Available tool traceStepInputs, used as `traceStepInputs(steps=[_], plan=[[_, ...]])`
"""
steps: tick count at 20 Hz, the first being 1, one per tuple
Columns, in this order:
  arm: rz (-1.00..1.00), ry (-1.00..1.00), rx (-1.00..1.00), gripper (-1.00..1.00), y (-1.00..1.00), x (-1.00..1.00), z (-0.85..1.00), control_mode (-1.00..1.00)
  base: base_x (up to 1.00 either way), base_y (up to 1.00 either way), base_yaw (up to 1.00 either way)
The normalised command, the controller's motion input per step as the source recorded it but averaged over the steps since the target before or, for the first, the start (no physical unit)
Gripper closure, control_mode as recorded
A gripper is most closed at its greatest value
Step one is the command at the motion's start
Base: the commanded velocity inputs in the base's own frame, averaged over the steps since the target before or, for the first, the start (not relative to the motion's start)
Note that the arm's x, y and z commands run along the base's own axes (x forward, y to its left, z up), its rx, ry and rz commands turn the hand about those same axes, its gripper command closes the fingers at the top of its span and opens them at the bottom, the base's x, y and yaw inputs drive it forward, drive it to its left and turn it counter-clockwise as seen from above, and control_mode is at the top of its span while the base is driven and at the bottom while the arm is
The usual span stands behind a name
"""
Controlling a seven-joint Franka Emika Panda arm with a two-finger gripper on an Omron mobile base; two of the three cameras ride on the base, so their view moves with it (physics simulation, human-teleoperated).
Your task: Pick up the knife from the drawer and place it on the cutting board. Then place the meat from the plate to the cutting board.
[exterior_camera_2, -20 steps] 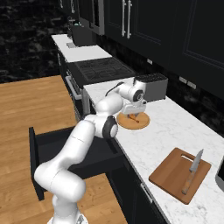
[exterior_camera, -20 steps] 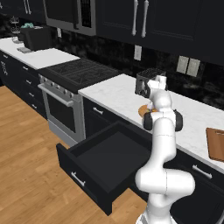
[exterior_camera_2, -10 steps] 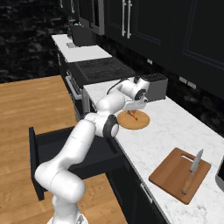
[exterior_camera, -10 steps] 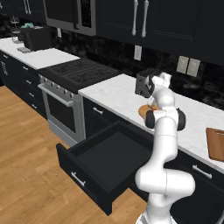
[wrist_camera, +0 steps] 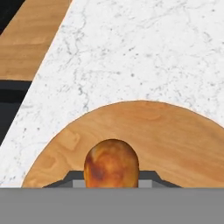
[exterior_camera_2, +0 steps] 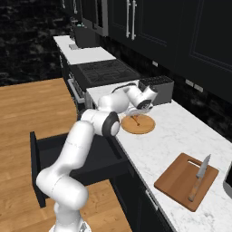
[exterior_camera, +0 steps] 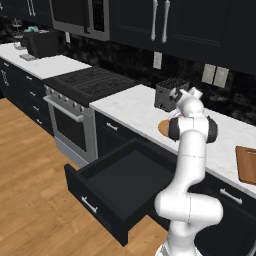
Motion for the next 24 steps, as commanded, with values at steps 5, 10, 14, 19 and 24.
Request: traceStepInputs(steps=[5, 10, 14, 19, 24], plan=[[-0.11, -0.25, -0.07, 1.00, 0.28, -0.32, 0.14, -1.00, 0.00, 0.00, 0.00], [-0.10, 0.03, -0.15, 1.00, 0.08, -0.29, 0.68, -1.00, 0.00, 0.00, 0.00], [-0.21, 0.04, -0.10, 1.00, 0.12, -0.51, 0.67, -1.00, 0.00, 0.00, 0.00], [-0.36, 0.10, 0.00, 1.00, -0.30, -0.58, 0.35, -1.00, 0.00, 0.00, 0.00], [-0.50, 0.06, 0.00, 1.00, -0.54, -0.72, 0.15, -1.00, 0.00, 0.00, 0.00]])
